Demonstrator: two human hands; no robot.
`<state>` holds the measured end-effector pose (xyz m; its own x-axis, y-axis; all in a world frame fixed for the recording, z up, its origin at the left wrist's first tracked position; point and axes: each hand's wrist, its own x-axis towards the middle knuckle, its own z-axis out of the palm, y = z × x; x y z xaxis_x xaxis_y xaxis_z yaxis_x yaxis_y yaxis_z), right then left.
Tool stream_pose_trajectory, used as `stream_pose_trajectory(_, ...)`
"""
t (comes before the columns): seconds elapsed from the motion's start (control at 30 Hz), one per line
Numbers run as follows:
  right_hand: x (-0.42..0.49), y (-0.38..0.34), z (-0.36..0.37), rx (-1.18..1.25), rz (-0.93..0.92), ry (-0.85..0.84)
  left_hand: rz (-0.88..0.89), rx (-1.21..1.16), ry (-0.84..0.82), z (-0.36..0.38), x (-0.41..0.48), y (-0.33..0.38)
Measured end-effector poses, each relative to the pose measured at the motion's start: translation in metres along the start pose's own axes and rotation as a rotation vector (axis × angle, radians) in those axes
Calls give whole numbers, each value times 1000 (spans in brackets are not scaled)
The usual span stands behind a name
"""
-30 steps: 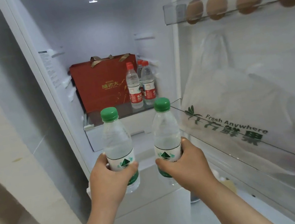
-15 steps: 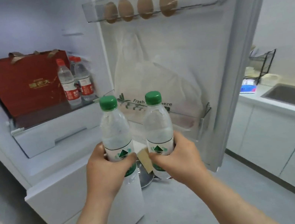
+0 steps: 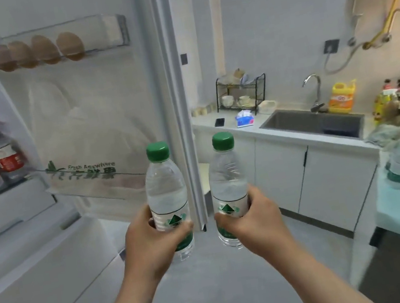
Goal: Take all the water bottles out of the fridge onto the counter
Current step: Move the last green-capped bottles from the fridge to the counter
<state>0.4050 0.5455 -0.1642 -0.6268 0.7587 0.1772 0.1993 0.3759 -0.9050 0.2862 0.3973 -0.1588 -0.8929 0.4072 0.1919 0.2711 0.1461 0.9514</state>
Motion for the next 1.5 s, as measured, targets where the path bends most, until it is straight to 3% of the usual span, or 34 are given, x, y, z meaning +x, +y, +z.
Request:
stream_pose_trajectory(0.73, -74, 132, -310, -147, 299, 584, 78, -200, -650, 327, -103, 92)
stream_pose_trajectory(1.13, 8, 195, -370, -155, 425, 741, 106, -165, -920, 474, -47, 98)
stream_pose_trajectory(1.5, 95, 257, -414, -171, 515, 773, 83, -88, -964, 596, 13, 86)
